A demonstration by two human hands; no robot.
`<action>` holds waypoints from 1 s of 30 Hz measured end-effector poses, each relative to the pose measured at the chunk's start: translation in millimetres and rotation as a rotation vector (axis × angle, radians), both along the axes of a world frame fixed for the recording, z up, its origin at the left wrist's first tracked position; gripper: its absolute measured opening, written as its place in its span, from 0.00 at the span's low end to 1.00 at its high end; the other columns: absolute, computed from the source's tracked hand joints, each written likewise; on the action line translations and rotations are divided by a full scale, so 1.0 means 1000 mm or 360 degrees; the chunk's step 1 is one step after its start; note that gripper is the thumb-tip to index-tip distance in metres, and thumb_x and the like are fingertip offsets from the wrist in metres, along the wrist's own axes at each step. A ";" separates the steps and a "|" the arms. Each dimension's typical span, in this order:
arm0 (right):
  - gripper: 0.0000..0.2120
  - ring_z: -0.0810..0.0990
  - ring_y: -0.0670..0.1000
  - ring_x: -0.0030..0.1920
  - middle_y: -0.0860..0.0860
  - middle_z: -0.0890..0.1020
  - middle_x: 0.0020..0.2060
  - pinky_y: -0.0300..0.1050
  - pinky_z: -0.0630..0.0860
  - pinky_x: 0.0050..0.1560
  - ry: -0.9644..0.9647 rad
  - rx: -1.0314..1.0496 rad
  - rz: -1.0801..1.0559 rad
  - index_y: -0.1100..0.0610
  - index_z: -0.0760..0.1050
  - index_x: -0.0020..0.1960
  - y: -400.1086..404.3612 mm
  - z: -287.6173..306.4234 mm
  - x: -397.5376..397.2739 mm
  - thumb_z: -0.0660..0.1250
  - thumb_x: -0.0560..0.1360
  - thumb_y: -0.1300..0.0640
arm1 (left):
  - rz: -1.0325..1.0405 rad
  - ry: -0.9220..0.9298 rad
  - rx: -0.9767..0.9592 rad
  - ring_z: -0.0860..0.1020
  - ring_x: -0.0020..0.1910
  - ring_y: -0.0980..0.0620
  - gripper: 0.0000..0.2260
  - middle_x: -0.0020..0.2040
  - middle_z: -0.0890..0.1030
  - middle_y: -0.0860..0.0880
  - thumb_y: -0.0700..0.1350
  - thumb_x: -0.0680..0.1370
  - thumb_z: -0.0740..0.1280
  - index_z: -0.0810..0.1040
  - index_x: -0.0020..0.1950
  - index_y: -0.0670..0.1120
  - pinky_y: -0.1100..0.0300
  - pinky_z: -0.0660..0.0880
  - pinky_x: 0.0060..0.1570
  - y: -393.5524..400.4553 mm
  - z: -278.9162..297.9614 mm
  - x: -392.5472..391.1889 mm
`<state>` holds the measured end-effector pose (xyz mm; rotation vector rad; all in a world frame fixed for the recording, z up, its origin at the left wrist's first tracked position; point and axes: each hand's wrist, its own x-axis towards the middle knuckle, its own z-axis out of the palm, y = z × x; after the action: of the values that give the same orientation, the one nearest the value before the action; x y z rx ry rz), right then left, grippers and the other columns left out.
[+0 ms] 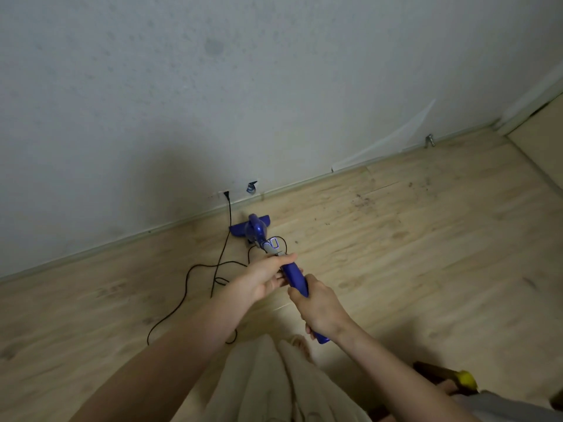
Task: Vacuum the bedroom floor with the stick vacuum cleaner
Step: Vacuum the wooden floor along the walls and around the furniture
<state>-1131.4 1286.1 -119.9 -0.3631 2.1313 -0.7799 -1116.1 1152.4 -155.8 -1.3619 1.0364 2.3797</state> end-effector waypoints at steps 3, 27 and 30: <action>0.05 0.73 0.47 0.27 0.47 0.74 0.35 0.33 0.66 0.20 0.0022 0.0033 0.0015 0.52 0.67 0.50 -0.001 0.000 0.007 0.60 0.78 0.51 | -0.0065 0.0007 -0.0013 0.81 0.33 0.50 0.05 0.40 0.78 0.42 0.39 0.77 0.68 0.73 0.48 0.40 0.62 0.78 0.28 0.002 0.001 0.008; 0.11 0.73 0.50 0.19 0.55 0.76 0.31 0.37 0.68 0.19 -0.0111 0.0112 -0.0199 0.57 0.66 0.42 -0.026 0.049 0.002 0.58 0.81 0.54 | -0.0071 -0.0046 -0.0246 0.81 0.38 0.44 0.06 0.38 0.81 0.40 0.37 0.74 0.69 0.73 0.47 0.39 0.53 0.80 0.44 -0.007 0.025 -0.011; 0.10 0.73 0.49 0.19 0.54 0.75 0.31 0.36 0.67 0.18 -0.0095 0.0040 -0.0218 0.57 0.66 0.43 -0.041 0.043 -0.006 0.58 0.82 0.54 | -0.0048 -0.0055 -0.0262 0.82 0.34 0.48 0.13 0.43 0.82 0.40 0.38 0.75 0.69 0.74 0.57 0.36 0.62 0.77 0.29 -0.019 0.028 -0.018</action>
<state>-1137.1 1244.7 -76.8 -0.1795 2.1245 -0.8304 -1134.5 1133.6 -128.0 -1.4242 1.2587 2.2842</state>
